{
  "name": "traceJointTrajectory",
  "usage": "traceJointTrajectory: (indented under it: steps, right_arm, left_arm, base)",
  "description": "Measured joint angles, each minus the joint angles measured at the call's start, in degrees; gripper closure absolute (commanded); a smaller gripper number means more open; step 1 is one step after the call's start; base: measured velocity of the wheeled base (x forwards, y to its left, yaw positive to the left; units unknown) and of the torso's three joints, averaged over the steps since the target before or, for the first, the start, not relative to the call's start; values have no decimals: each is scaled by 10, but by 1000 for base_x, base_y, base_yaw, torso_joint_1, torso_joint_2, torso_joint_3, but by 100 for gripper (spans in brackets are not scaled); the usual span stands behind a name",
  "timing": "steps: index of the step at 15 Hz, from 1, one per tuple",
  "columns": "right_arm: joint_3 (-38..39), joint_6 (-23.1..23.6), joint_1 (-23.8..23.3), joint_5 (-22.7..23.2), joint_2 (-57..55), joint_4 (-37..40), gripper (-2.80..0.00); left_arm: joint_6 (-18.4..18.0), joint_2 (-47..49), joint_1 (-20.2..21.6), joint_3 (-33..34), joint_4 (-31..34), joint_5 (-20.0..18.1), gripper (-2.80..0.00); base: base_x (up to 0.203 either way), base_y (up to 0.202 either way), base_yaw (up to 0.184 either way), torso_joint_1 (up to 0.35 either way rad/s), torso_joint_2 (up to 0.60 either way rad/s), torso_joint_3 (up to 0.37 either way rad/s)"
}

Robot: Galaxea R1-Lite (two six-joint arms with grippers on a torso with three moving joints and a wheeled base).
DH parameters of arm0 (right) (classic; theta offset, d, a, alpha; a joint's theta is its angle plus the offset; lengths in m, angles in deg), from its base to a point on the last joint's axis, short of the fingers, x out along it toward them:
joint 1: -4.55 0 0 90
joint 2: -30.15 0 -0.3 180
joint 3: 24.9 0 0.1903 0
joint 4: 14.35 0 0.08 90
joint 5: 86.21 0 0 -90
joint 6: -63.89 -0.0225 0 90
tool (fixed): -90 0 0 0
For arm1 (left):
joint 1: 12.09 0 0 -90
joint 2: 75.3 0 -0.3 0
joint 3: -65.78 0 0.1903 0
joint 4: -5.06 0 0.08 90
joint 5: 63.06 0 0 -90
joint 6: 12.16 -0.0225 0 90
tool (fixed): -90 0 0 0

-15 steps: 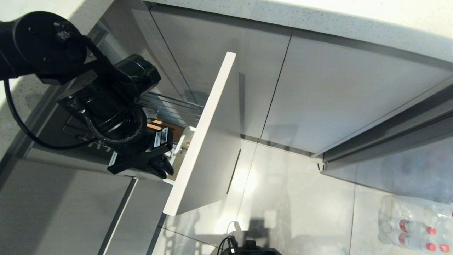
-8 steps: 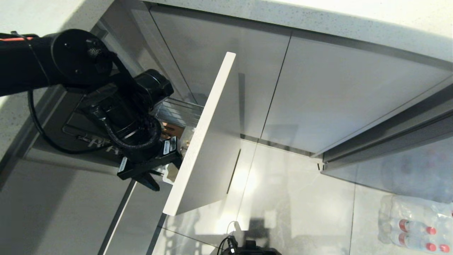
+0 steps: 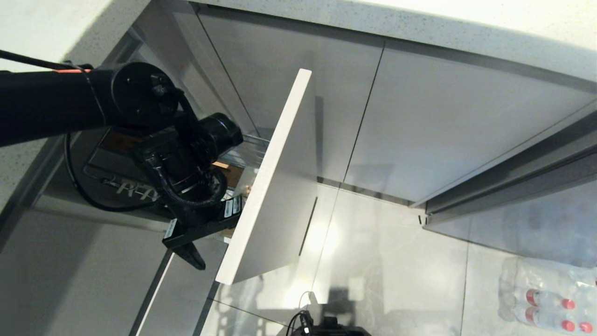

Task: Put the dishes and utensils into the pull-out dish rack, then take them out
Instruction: Take the chopsticks out of the cupboard

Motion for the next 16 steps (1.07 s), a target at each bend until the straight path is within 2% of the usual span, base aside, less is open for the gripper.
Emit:
traceJointTrajectory:
  steps: [16]
  right_arm:
    - [0, 0, 0, 0, 0, 0, 0]
  left_arm:
    - [2, 50, 2, 4, -3, -30, -280]
  base:
    - [0, 0, 0, 0, 0, 0]
